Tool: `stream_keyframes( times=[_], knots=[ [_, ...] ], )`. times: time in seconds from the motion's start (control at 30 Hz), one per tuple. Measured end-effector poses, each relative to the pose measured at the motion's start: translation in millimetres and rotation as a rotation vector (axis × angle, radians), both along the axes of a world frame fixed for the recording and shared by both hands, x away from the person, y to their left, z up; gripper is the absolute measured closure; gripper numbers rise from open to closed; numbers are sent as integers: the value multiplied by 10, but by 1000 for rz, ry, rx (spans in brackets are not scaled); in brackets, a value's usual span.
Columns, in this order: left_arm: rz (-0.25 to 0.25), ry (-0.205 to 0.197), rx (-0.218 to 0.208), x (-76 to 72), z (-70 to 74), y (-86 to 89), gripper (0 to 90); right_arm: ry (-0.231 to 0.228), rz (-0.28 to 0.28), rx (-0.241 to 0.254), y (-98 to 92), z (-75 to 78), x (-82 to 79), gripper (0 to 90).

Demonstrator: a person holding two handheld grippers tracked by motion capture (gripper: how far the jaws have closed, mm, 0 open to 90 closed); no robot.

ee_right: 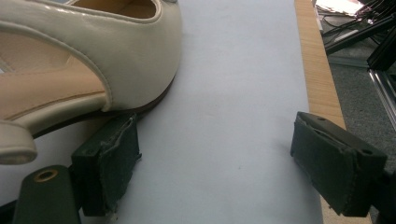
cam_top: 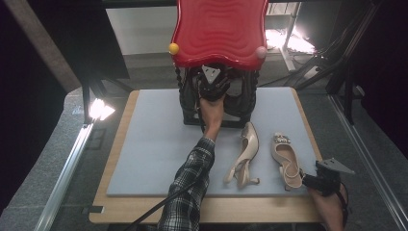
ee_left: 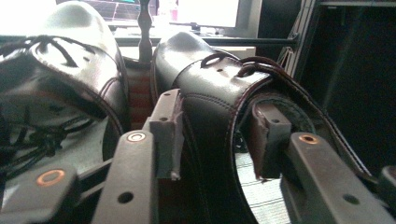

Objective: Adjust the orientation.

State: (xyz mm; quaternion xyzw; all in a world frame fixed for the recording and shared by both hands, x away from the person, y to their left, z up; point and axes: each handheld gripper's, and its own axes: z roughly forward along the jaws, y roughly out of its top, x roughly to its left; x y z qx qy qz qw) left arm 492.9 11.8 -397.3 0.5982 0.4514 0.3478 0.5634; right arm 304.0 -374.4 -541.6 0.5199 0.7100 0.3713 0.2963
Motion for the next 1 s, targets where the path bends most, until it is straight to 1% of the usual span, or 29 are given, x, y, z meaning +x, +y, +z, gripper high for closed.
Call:
stream_keyframes(
  times=[0.2,0.37,0.43,0.5,0.6,0.7,0.77,0.9,1.0],
  knots=[
    [-26,14,-3,-30,-4,14,536,0,0,-1,1,0,0,155],
    [-39,18,-1,-61,-24,43,465,0,1,0,1,-1,0,155],
    [-50,22,0,-79,-30,51,420,0,1,0,1,-1,0,155],
    [-55,30,-6,-92,-37,53,387,-1,0,0,1,-1,1,155],
    [-65,41,3,-114,-46,71,354,-1,0,0,2,-1,1,155],
    [-97,59,3,-123,-46,89,314,-1,0,-1,2,-1,1,155],
    [-115,68,6,-139,-36,98,306,-1,0,-1,2,-1,1,155],
    [-129,71,22,-207,-15,105,300,-1,0,-1,3,-1,1,155],
    [-139,63,36,-286,3,118,300,-1,0,-1,3,-1,1,155]
  ],
)
